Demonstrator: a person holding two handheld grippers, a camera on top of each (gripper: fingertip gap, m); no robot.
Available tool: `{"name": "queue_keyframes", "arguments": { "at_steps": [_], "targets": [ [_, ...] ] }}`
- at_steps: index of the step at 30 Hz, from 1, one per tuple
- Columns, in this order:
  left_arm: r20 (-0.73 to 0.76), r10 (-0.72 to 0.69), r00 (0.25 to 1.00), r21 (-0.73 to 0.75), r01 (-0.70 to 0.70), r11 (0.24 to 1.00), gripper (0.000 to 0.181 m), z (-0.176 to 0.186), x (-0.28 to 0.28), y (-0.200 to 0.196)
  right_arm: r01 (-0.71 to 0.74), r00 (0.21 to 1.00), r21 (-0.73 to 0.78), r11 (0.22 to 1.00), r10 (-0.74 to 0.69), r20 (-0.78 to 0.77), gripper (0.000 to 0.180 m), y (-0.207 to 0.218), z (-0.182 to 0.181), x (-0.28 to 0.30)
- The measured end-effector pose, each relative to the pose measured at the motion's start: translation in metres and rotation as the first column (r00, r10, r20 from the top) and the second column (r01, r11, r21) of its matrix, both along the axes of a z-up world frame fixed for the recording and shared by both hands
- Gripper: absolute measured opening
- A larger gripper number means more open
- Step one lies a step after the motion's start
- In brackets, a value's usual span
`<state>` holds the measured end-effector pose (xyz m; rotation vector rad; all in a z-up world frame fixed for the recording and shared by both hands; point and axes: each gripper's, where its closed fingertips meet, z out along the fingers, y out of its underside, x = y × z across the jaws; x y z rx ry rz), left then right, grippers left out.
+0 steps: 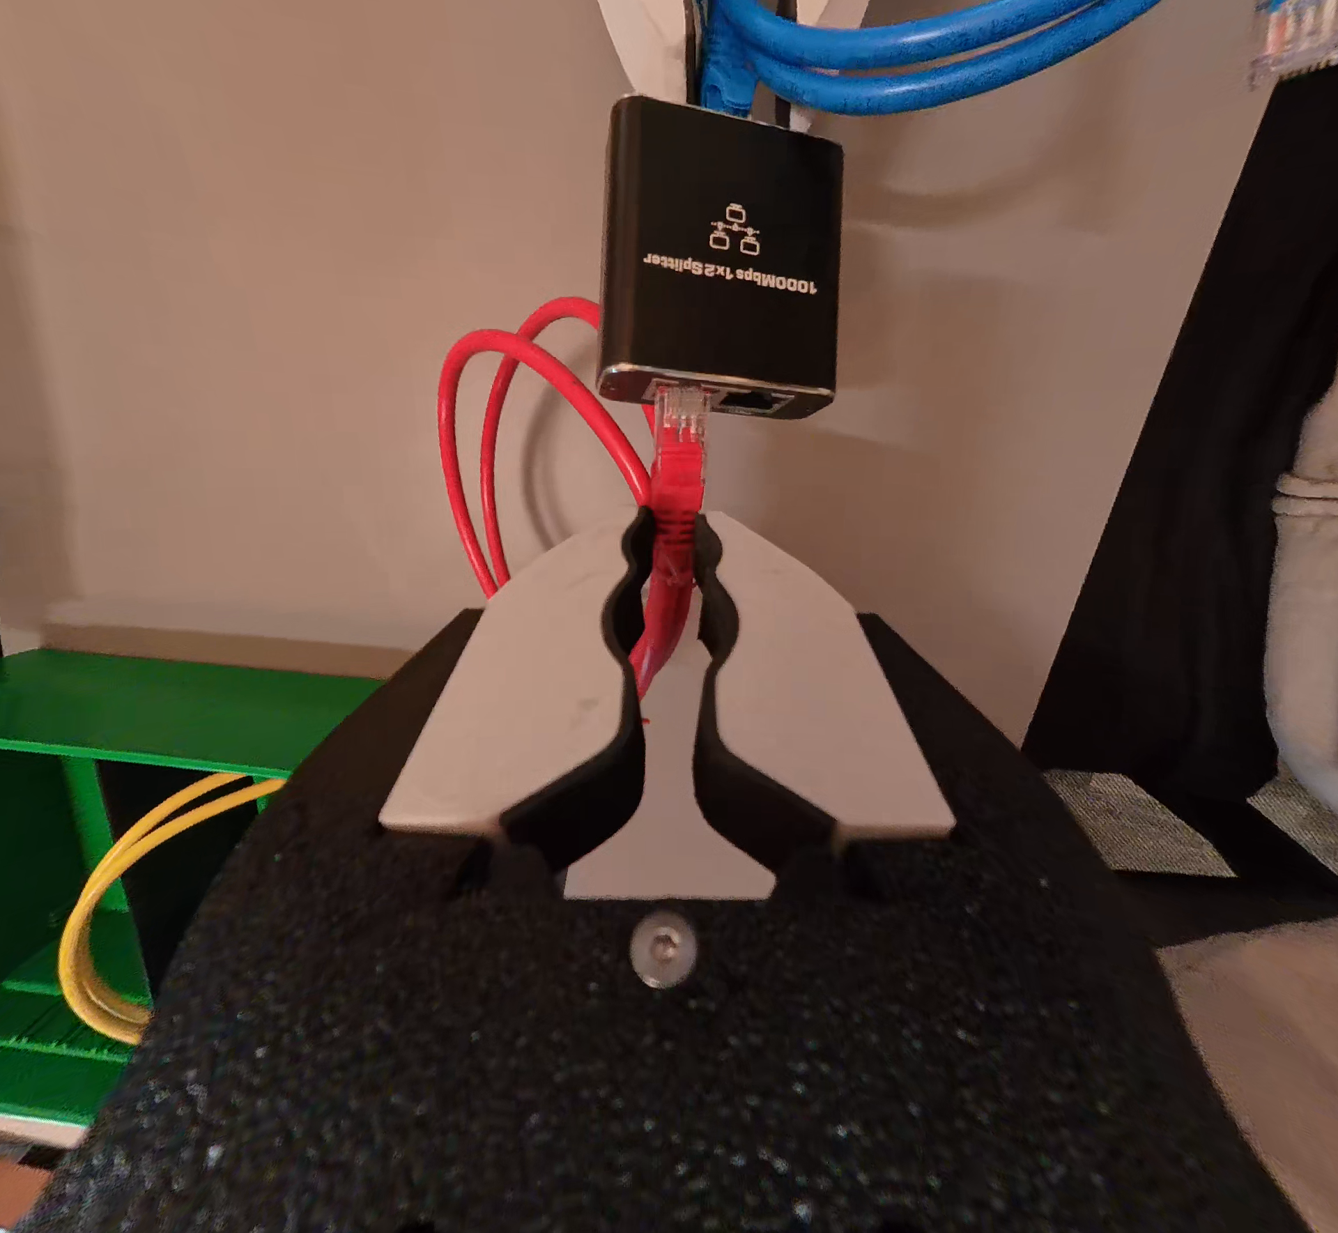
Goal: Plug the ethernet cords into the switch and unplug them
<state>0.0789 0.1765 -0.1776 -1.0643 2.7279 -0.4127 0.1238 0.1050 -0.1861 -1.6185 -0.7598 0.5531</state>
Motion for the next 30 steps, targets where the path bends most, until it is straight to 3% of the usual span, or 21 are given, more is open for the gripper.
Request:
{"name": "queue_keyframes", "arguments": {
  "at_steps": [4,7,13,26,30],
  "targets": [
    [0.009,0.001,1.0,-0.004,-0.001,1.0,0.01,-0.001,-0.001,0.0,0.009,0.999,-0.02,1.0,-0.009,0.036,0.02,-0.001,-0.005,0.002],
    [-0.033,-0.006,0.999,0.081,0.009,0.997,0.01,-0.006,-0.004,0.004,0.018,0.997,-0.042,0.999,-0.015,0.079,0.02,0.002,-0.01,0.0],
    [-0.112,-0.044,0.993,0.133,0.059,0.989,0.01,-0.014,-0.011,0.004,0.01,0.996,-0.052,0.999,-0.005,0.087,0.02,0.002,-0.011,-0.003],
    [-0.143,-0.034,0.989,0.239,0.068,0.969,0.01,-0.014,-0.012,0.007,0.003,0.993,-0.092,0.996,0.008,0.114,0.02,0.002,-0.02,-0.005],
    [-0.145,-0.03,0.989,0.178,0.056,0.983,0.01,-0.01,-0.012,0.004,-0.015,0.996,-0.082,0.997,0.021,0.082,0.02,0.0,-0.016,-0.006]
  ]
}}
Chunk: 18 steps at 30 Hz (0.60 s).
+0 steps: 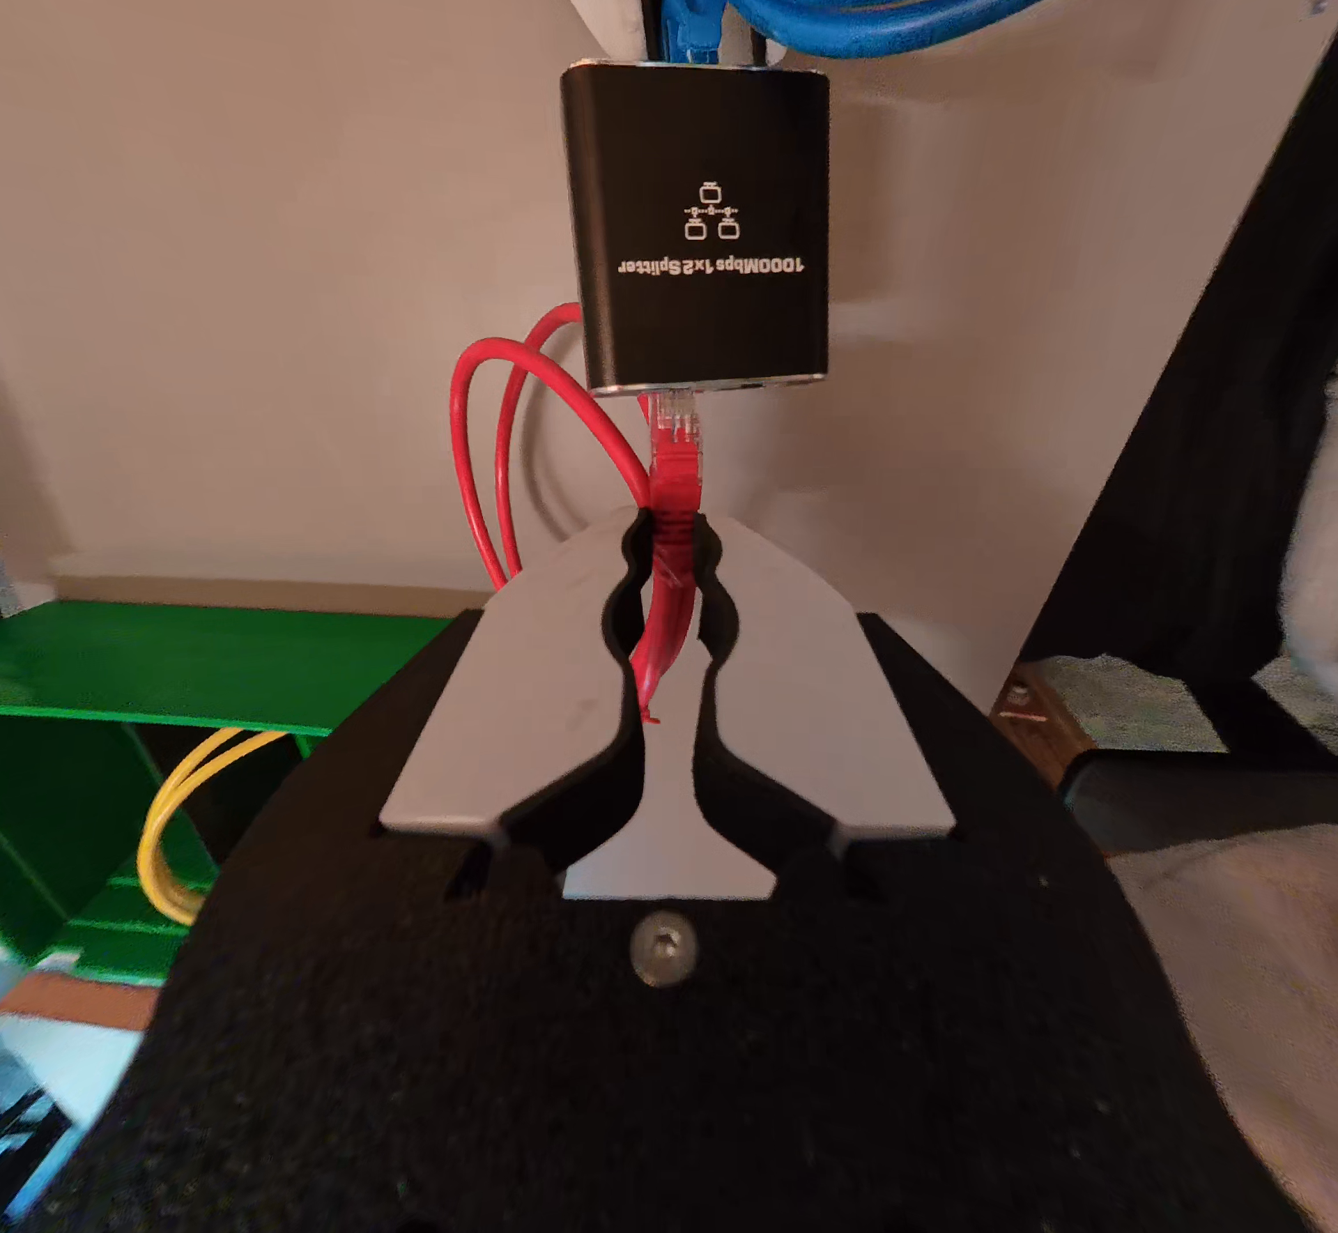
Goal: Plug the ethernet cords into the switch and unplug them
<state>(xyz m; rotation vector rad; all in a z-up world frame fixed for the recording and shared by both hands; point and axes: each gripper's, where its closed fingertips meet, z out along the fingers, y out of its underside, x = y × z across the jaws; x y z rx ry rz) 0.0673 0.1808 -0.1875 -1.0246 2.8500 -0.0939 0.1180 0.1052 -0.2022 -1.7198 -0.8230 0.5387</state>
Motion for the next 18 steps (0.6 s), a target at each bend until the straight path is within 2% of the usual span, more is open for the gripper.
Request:
{"name": "queue_keyframes", "arguments": {
  "at_steps": [3,5,10,11,12,14,17,18],
  "targets": [
    [0.033,0.022,0.999,-0.095,-0.019,0.995,0.01,0.008,0.003,-0.005,0.008,0.999,0.036,0.999,-0.007,-0.038,0.02,-0.003,0.009,0.004],
    [0.064,0.05,0.997,-0.208,-0.036,0.978,0.01,0.014,0.006,-0.01,0.019,0.998,0.06,0.998,-0.015,-0.065,0.02,-0.006,0.014,0.01],
    [0.088,0.122,0.989,-0.471,-0.067,0.88,0.01,0.016,0.002,-0.015,0.006,0.979,0.172,0.985,0.029,-0.201,0.02,-0.018,0.039,0.017],
    [0.067,0.122,0.99,-0.567,-0.063,0.822,0.01,0.019,-0.002,-0.022,0.002,0.974,0.186,0.983,0.039,-0.222,0.02,-0.02,0.042,0.019],
    [0.024,0.104,0.994,-0.68,-0.06,0.731,0.01,0.024,-0.008,-0.032,0.0,0.971,0.197,0.98,0.048,-0.235,0.02,-0.023,0.044,0.02],
    [-0.087,0.033,0.996,-0.855,-0.092,0.511,0.01,0.029,-0.021,-0.046,-0.007,0.967,0.206,0.979,0.059,-0.247,0.02,-0.026,0.046,0.021],
    [-0.257,-0.067,0.964,-0.947,-0.238,0.217,0.01,0.021,-0.03,-0.05,-0.021,0.966,0.211,0.977,0.074,-0.247,0.02,-0.026,0.047,0.018],
    [-0.297,-0.062,0.953,-0.943,-0.282,0.179,0.01,0.012,-0.028,-0.049,-0.029,0.967,0.205,0.978,0.079,-0.241,0.02,-0.026,0.045,0.016]
  ]
}}
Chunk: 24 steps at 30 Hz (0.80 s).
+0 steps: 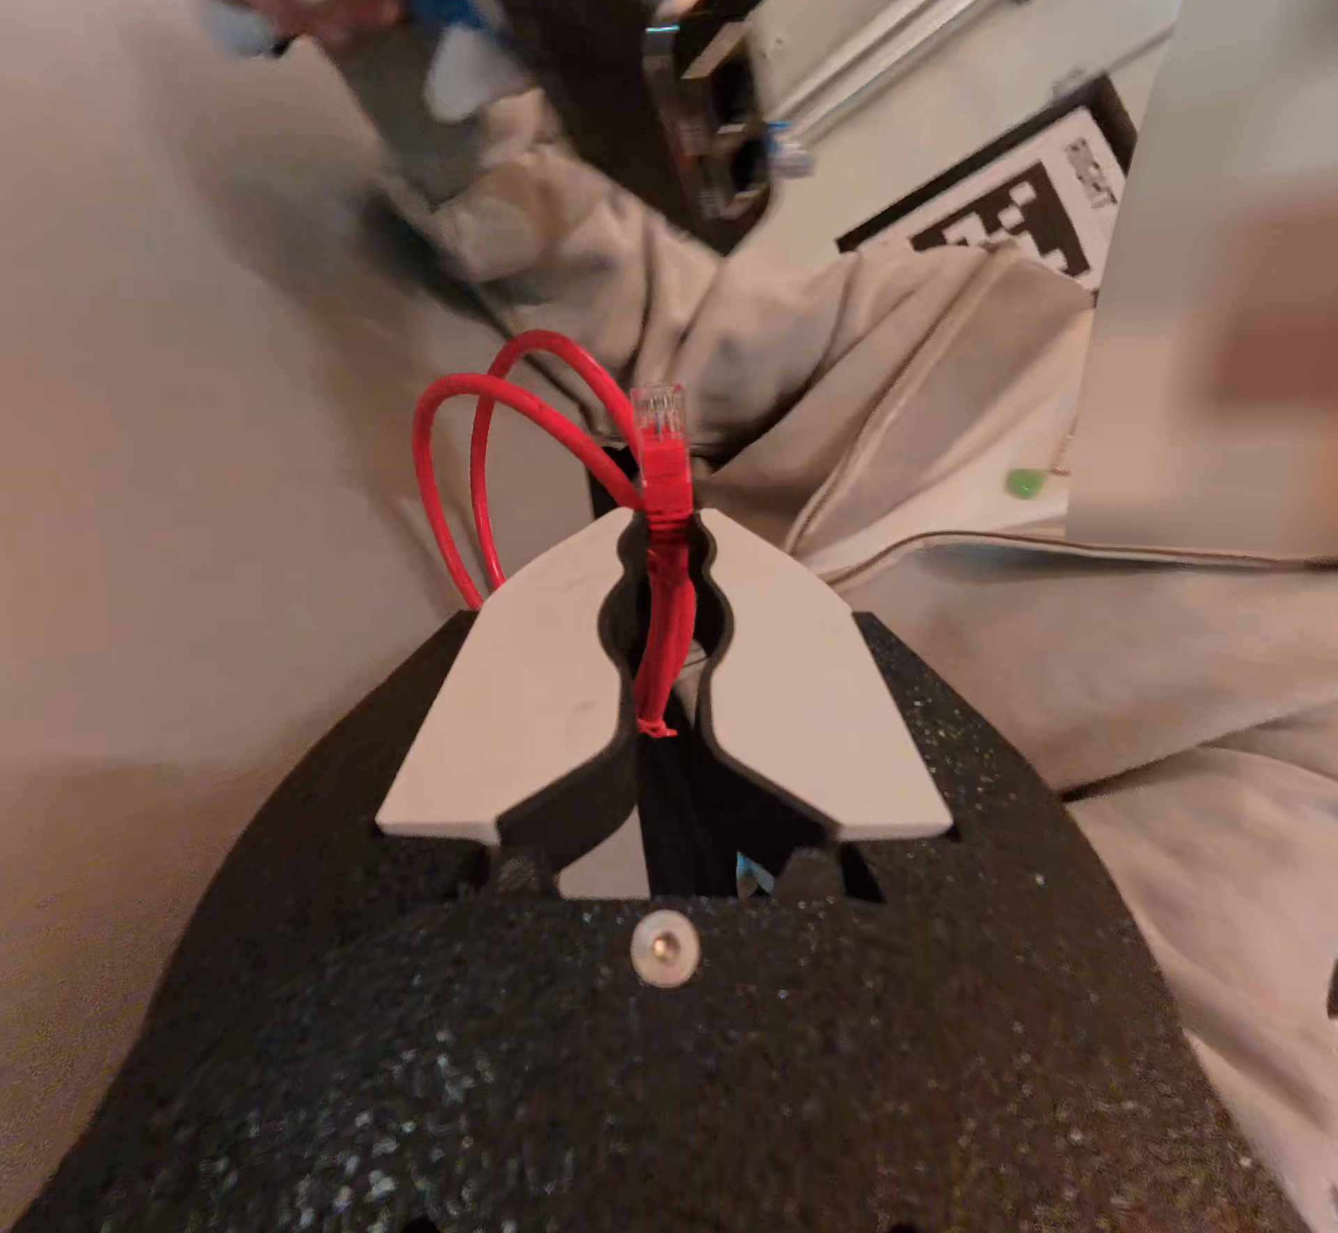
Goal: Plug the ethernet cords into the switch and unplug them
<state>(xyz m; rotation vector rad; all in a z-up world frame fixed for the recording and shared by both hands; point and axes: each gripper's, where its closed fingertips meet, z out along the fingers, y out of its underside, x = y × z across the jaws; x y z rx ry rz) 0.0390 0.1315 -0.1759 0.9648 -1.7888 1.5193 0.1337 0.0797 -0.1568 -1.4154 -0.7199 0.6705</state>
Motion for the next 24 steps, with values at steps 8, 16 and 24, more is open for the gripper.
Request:
{"name": "queue_keyframes", "arguments": {
  "at_steps": [8,16,24],
  "targets": [
    [0.079,0.154,0.985,0.319,-0.171,0.932,0.011,-0.057,0.023,0.04,-0.036,0.999,-0.003,0.999,0.036,-0.018,0.02,0.0,-0.003,-0.004],
    [0.374,0.141,0.917,0.708,-0.38,0.595,0.009,-0.106,0.053,0.073,-0.035,0.999,-0.014,0.999,0.035,-0.012,0.02,0.0,-0.006,-0.004],
    [0.407,0.361,0.839,0.816,-0.511,0.269,0.04,-0.11,0.038,0.073,0.008,1.0,-0.027,1.0,-0.008,0.0,0.02,0.004,-0.011,0.003]
  ]
}}
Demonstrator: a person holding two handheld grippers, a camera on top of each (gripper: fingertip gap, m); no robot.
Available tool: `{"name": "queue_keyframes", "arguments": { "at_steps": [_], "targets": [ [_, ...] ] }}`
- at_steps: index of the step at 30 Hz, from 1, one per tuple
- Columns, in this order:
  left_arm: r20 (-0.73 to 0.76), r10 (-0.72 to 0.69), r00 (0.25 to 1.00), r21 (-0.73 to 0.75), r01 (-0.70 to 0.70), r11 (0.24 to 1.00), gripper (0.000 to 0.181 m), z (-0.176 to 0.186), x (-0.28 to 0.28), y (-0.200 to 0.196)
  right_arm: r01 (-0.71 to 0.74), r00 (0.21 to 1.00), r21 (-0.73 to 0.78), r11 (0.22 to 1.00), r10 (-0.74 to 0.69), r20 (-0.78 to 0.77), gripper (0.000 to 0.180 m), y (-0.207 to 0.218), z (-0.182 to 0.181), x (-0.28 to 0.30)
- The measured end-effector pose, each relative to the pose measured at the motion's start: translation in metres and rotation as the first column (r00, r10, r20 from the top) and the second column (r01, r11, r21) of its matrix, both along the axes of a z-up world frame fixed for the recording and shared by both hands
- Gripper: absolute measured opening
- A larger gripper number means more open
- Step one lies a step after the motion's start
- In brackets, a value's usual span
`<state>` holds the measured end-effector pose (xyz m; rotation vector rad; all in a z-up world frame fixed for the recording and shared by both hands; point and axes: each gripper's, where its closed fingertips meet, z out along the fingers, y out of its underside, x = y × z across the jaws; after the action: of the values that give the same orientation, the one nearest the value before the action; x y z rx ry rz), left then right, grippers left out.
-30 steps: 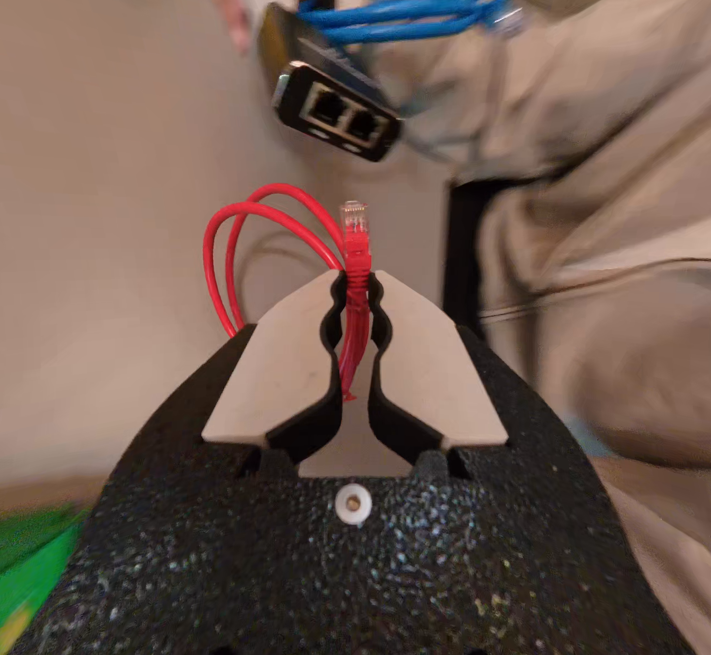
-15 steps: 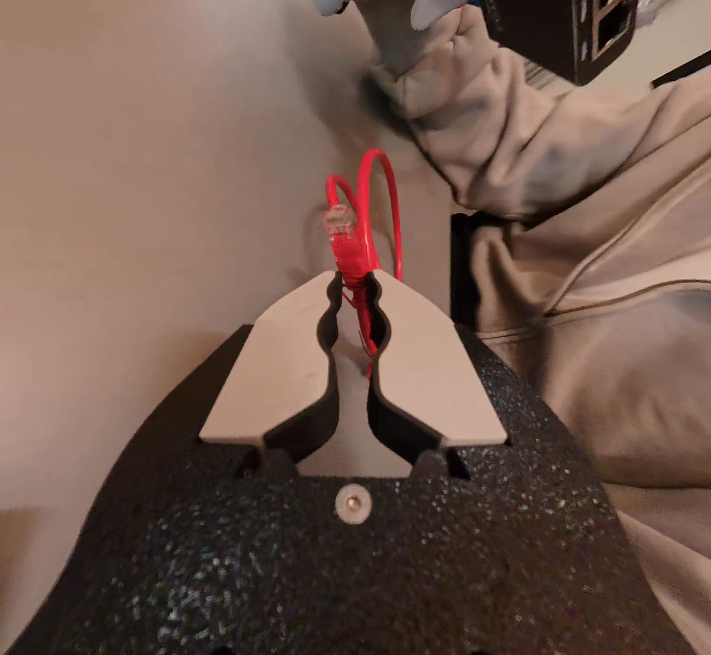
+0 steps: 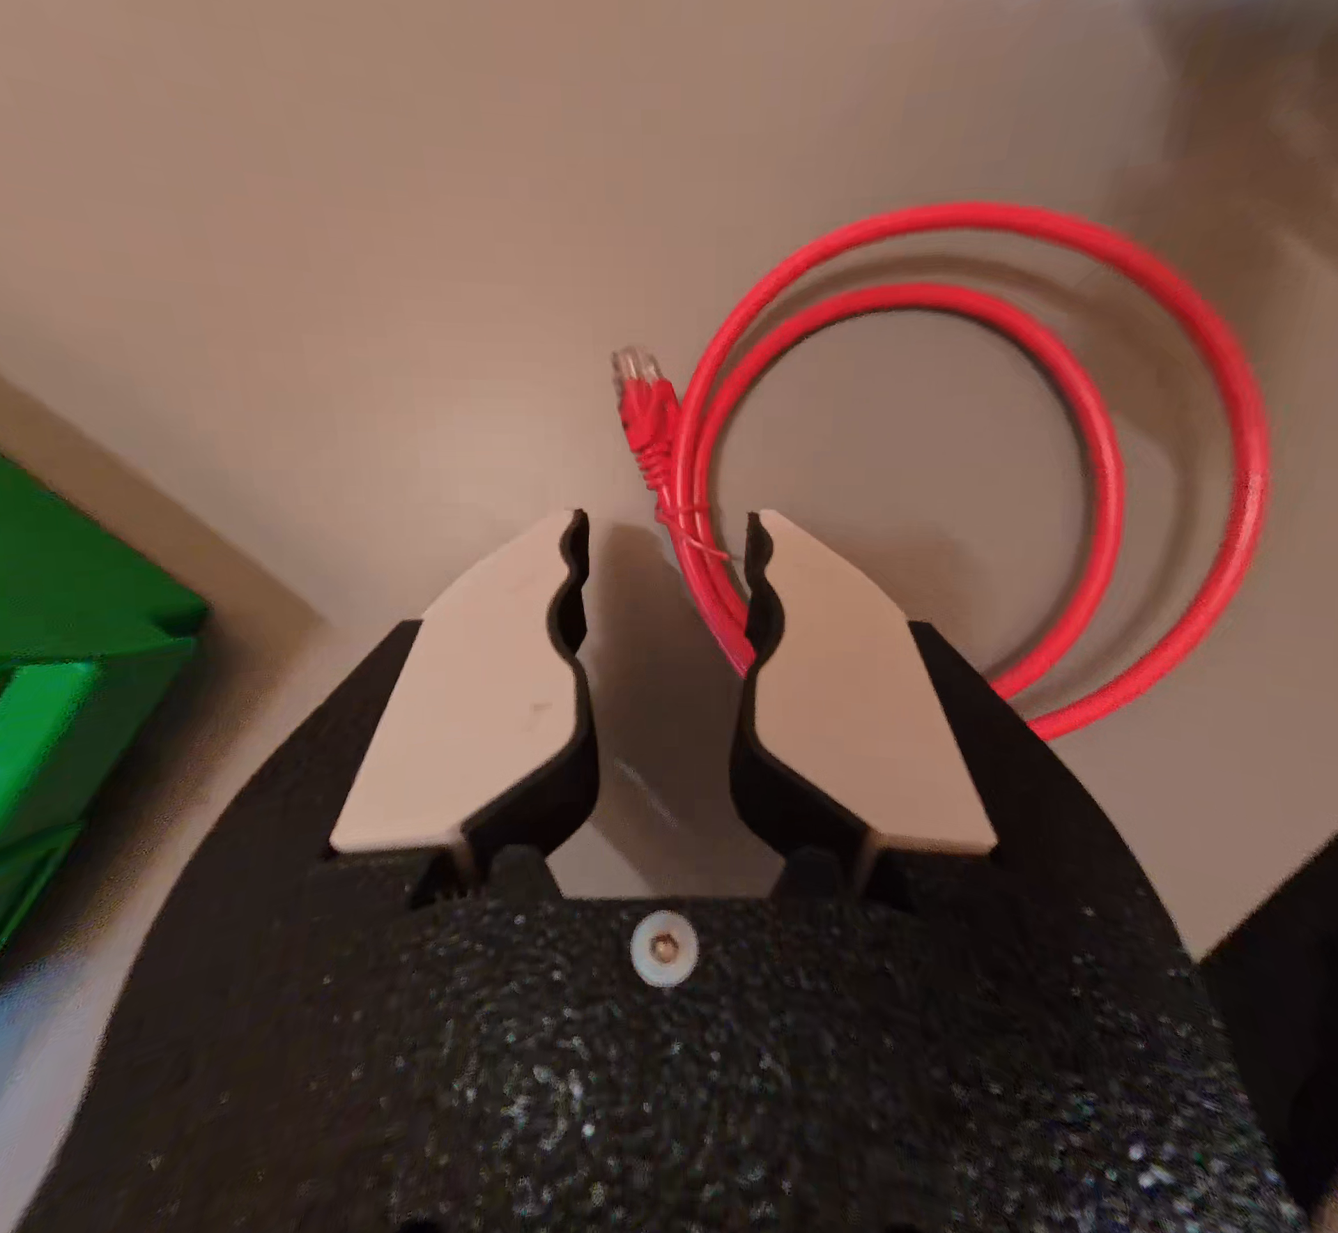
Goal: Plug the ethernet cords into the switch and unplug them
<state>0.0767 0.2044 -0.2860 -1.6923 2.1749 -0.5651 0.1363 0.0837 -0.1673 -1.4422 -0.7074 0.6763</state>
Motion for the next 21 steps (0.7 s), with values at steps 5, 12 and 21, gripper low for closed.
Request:
{"name": "queue_keyframes", "arguments": {
  "at_steps": [5,12,21],
  "targets": [
    [0.021,0.025,0.999,0.14,-0.028,0.99,0.028,-0.019,0.012,-0.002,0.002,1.0,-0.006,1.0,-0.002,0.013,0.02,0.002,-0.002,-0.002],
    [0.015,-0.125,0.992,0.196,0.12,0.973,0.012,-0.022,0.026,0.004,0.016,0.999,-0.025,1.0,-0.015,0.034,0.02,0.003,-0.007,0.0],
    [0.174,-0.323,0.93,-0.219,0.356,0.908,0.011,0.03,0.014,-0.018,0.059,0.996,-0.035,0.998,-0.057,0.062,0.02,0.001,-0.012,0.01]
  ]
}}
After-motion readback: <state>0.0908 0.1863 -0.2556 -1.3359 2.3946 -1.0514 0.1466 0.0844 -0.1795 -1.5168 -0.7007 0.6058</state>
